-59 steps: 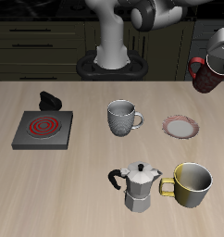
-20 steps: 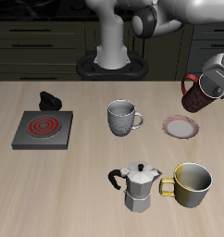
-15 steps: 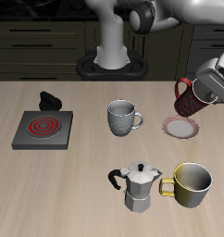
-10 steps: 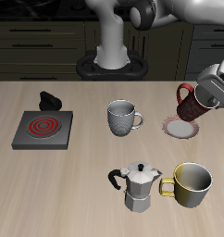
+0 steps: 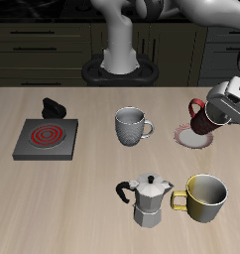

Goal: Place the red mug on the plate

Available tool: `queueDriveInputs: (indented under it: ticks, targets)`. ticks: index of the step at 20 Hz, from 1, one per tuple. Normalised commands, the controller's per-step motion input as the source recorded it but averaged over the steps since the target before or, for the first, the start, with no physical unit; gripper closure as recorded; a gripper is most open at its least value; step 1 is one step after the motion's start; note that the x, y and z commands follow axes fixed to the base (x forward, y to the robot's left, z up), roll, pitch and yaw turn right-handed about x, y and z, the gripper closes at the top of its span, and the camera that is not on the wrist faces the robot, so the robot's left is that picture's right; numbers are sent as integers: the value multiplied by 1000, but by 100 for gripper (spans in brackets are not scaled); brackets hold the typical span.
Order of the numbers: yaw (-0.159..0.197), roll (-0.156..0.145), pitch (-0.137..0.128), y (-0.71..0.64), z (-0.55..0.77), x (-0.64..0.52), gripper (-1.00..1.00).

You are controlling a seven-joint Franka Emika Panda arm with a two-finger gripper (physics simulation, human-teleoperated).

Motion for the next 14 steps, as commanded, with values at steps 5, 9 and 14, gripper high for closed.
queueDriveInputs:
  ticks: [5,9,14]
  targets:
    - [-38,-30,72,-82,-123,113,100]
    - [50,63,65,46,-220,286,100]
    - [-11,122,194,89,-455,141,-100]
